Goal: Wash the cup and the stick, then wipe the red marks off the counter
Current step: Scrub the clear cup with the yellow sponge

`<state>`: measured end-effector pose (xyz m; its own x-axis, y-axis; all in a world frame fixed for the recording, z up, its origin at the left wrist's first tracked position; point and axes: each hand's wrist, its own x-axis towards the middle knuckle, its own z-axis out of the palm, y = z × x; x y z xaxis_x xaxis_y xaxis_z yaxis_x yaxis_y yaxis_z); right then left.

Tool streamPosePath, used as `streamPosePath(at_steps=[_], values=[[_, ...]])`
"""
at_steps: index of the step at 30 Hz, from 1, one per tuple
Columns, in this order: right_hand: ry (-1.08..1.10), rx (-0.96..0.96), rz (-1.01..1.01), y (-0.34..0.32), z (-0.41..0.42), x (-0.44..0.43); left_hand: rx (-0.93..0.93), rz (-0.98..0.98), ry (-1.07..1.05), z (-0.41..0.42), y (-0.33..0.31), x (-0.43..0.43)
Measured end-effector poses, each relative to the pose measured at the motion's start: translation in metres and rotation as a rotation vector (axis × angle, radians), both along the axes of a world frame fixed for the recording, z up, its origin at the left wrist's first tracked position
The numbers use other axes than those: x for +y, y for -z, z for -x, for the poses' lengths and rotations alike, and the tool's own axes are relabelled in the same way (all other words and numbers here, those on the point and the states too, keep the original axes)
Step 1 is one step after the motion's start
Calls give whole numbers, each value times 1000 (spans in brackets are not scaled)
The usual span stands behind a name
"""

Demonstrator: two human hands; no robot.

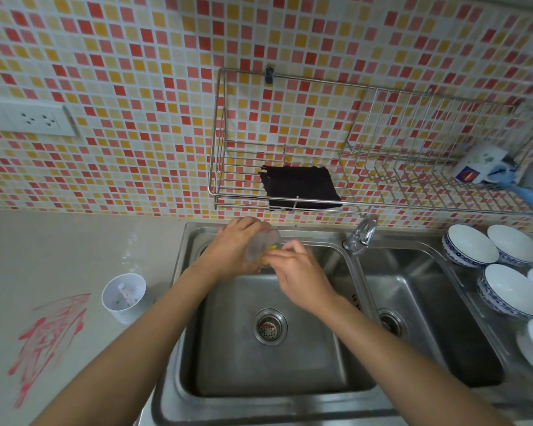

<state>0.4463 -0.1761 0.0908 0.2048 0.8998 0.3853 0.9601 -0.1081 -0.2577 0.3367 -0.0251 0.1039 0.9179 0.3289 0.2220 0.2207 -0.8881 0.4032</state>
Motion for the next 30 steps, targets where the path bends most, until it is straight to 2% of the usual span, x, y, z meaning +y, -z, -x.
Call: streamPosePath(at_steps=[2, 3, 5, 7, 9, 11, 14, 15, 17, 19, 21, 23, 26, 27, 29, 30], values=[[59, 329, 64, -1, 5, 1, -6, -3, 21, -1, 0, 2], [47, 363, 94, -3, 4, 2, -7, -6, 33, -2, 1, 2], [-31, 152, 132, -6, -6, 1, -11, -7, 62, -2, 3, 0], [-56, -213, 108, -5, -14, 0, -36, 6, 86, -3, 3, -3], [-1, -301, 92, -8, -11, 0, -57, 17, 88, -4, 0, -5], [21, -200, 79, -6, -6, -1, -60, 19, 88, -4, -2, -5], [49, 284, 183, -1, -3, -2, -11, 53, 72, 1, 2, -4], [44, 365, 196, 0, -3, -3, 1, 64, 66, 3, 4, -5], [9, 291, 198, -1, -8, -7, 8, 69, 60, 4, 5, -8], [-21, -17, 135, 0, -15, -9, 4, 61, 56, 1, 3, -11], [18, -185, 84, 1, -16, -10, -2, 60, 60, -2, 0, -12], [44, -132, 37, 4, -10, -12, 15, 63, 79, -4, -1, -10], [58, 328, 79, 2, 3, -17, 34, 66, 88, 1, 2, -7], [46, 414, 98, 1, 2, -19, 34, 80, 83, 4, 4, -6], [-13, 352, 135, -2, -6, -23, 44, 111, 73, 8, 7, -6], [-51, 242, 135, -3, -13, -24, 52, 124, 71, 10, 7, -6]])
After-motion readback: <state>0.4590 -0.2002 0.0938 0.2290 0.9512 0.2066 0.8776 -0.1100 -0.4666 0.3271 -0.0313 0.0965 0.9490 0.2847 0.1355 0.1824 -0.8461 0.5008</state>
